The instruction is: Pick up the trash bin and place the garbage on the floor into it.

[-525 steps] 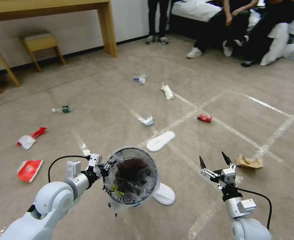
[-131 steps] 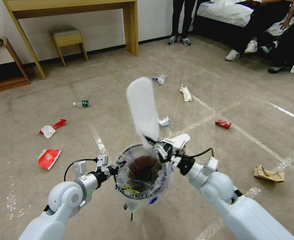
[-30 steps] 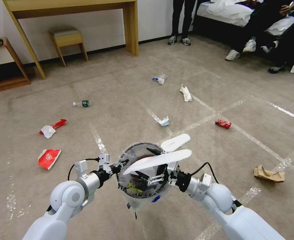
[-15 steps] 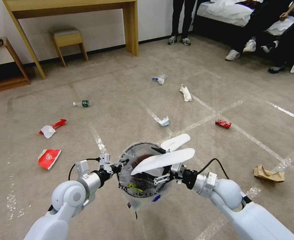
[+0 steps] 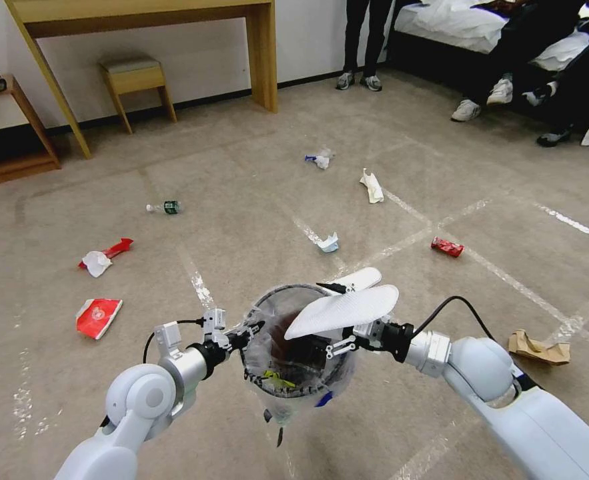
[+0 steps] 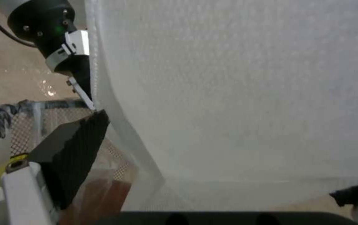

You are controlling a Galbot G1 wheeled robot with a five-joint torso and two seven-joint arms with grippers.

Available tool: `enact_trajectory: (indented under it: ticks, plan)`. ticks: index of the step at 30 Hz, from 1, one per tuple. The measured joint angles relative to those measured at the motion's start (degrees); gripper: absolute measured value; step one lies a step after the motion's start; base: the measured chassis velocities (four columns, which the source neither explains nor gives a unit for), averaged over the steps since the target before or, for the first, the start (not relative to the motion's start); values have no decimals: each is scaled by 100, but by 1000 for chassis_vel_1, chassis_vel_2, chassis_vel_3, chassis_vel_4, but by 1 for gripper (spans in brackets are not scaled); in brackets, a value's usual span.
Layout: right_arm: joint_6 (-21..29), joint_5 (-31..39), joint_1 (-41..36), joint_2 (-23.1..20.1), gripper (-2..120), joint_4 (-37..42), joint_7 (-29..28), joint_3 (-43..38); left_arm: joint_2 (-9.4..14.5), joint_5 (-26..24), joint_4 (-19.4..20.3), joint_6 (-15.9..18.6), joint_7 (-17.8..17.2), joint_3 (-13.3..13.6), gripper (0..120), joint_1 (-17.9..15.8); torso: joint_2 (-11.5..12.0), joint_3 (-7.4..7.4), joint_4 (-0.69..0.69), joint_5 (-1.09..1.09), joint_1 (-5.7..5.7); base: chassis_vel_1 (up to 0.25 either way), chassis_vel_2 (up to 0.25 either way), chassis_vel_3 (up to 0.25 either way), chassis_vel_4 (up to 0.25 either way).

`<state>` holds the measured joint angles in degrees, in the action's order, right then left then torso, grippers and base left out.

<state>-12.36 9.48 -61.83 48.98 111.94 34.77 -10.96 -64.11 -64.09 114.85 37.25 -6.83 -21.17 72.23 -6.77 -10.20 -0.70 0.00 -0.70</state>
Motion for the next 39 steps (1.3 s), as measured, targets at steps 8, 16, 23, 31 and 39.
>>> enact_trajectory:
  ticks: [8,16,23,31,39]
  plan:
    - [161,-215,106,-12,100,95,79,270,-87,-28,94,4,-266,92,1,34,0,0,0,0,0,0,0,0,0]
    - [304,-304,176,-64,100,179,195,363,-113,-47,99,-10,-408,87,1,32,0,0,0,-1,0,0,0,0,0]
    - [448,-389,113,-298,100,389,278,389,-192,-55,114,-38,-545,117,1,41,0,0,0,0,0,0,0,0,0]
    - [672,-357,75,-649,100,588,414,257,-199,-42,166,-51,-562,118,1,38,0,0,0,0,0,0,0,0,0]
    - [1052,-222,121,-1010,100,839,332,241,-227,-2,244,-53,-569,122,1,133,0,0,0,0,0,0,0,0,0]
